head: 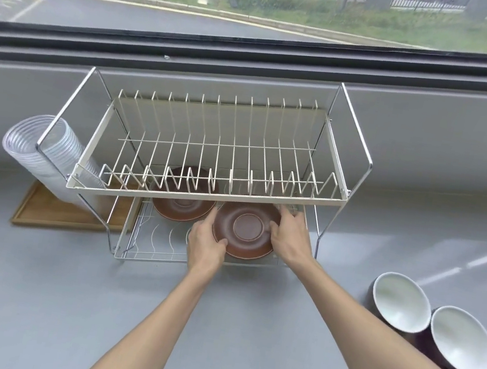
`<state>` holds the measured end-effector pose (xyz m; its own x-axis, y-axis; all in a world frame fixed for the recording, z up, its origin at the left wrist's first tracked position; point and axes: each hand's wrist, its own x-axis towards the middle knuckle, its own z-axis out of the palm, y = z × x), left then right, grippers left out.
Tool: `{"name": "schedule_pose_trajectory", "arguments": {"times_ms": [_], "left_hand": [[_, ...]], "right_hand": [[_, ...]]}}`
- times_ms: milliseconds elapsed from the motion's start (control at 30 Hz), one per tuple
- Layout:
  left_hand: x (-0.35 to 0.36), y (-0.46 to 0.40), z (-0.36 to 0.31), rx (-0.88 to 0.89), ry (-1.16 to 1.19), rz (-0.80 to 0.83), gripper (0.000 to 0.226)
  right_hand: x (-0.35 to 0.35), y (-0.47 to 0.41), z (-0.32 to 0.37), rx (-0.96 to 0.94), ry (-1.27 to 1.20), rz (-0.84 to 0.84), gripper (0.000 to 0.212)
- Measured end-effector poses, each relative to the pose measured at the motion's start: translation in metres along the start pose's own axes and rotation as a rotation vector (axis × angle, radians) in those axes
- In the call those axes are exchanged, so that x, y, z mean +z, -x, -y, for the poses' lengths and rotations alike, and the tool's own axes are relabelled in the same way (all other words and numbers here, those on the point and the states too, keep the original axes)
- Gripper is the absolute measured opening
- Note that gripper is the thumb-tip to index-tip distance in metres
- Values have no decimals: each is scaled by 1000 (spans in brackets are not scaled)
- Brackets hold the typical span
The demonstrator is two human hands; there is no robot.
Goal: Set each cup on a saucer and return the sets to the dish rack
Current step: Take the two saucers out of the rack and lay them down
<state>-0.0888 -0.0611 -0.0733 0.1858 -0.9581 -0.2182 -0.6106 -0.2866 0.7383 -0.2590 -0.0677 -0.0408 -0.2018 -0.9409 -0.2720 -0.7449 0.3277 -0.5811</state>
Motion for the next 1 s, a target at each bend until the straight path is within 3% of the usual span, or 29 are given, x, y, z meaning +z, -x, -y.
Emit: {"name": "schedule_pose_trajectory", "arguments": {"times_ms": [133,700,1000], "left_hand": [[-12,17,5,22,26,-8,82],[-37,104,-9,57,164,-16,66],[-25,157,-6,78,204,115,52]], "right_hand": [[2,16,-2,2,-8,-2,34],[-12,101,-28,17,-60,-118,36],[-9,159,-74,81,-123,-197,31]]}}
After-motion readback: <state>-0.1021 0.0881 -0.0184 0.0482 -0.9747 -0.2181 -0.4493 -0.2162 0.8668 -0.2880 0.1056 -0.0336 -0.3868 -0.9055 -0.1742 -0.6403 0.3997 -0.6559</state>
